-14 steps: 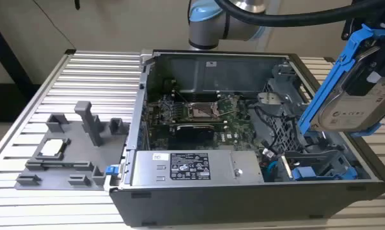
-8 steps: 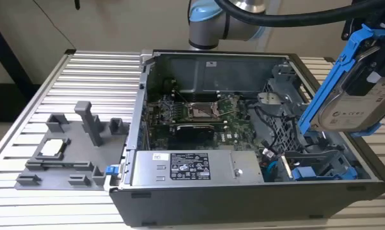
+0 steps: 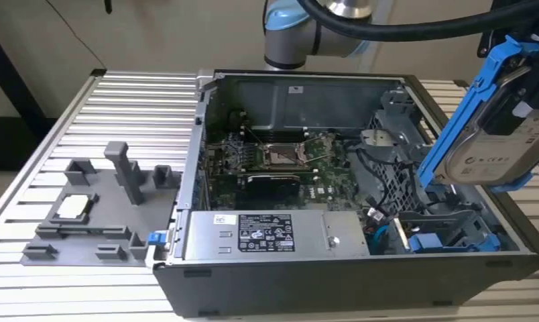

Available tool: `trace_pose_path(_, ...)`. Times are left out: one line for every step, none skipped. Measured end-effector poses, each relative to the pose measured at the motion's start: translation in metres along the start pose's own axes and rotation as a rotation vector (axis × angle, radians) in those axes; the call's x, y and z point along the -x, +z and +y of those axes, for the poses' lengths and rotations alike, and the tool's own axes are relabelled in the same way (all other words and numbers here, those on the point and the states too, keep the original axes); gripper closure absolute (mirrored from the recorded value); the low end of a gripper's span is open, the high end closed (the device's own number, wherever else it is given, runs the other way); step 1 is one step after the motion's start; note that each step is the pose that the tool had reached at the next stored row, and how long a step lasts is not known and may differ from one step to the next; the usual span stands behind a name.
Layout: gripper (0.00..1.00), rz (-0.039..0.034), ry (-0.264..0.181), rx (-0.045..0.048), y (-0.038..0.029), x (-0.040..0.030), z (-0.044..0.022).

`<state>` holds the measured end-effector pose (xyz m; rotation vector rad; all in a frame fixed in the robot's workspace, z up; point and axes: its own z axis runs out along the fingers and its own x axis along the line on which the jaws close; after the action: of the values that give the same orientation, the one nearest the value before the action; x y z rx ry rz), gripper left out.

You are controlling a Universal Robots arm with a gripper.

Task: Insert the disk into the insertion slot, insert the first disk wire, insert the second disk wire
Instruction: 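Insert the disk into the insertion slot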

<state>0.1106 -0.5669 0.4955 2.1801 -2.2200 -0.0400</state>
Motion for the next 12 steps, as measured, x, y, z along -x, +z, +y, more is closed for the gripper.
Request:
trace_pose_path(0.67, -0.0001, 0.0, -0.0001, 0.001, 0.0, -0.0001)
trace_pose_path(0.67, -0.0001, 0.0, -0.0002, 0.0021, 0.0, -0.0001)
trace_pose_path(0.67, 0.0001, 0.0, -0.0003, 0.0033, 0.0, -0.0002)
trace_pose_path(0.67, 0.0, 0.0, -0.0003, 0.0046, 0.0, -0.0002)
trace_pose_path(0.67, -0.0001, 0.0, -0.0003, 0.0058, 0.0, -0.0003)
trace_pose_path(0.67, 0.0, 0.0, -0.0003, 0.0069, 0.0, -0.0003)
trace_pose_path(0.67, -0.0001, 0.0, -0.0003, 0.0078, 0.0, -0.0003)
trace_pose_path(0.67, 0.0, 0.0, -0.0003, 0.0085, 0.0001, -0.0004)
trace_pose_path(0.67, 0.0, 0.0, -0.0003, 0.0093, 0.0001, -0.0004)
trace_pose_path(0.67, 0.0, 0.0, -0.0003, 0.0102, 0.0, -0.0004)
trace_pose_path(0.67, 0.0001, 0.0, -0.0003, 0.0112, 0.0001, -0.0004)
trace_pose_path(0.67, 0.0, 0.0, -0.0003, 0.0123, 0.0001, -0.0005)
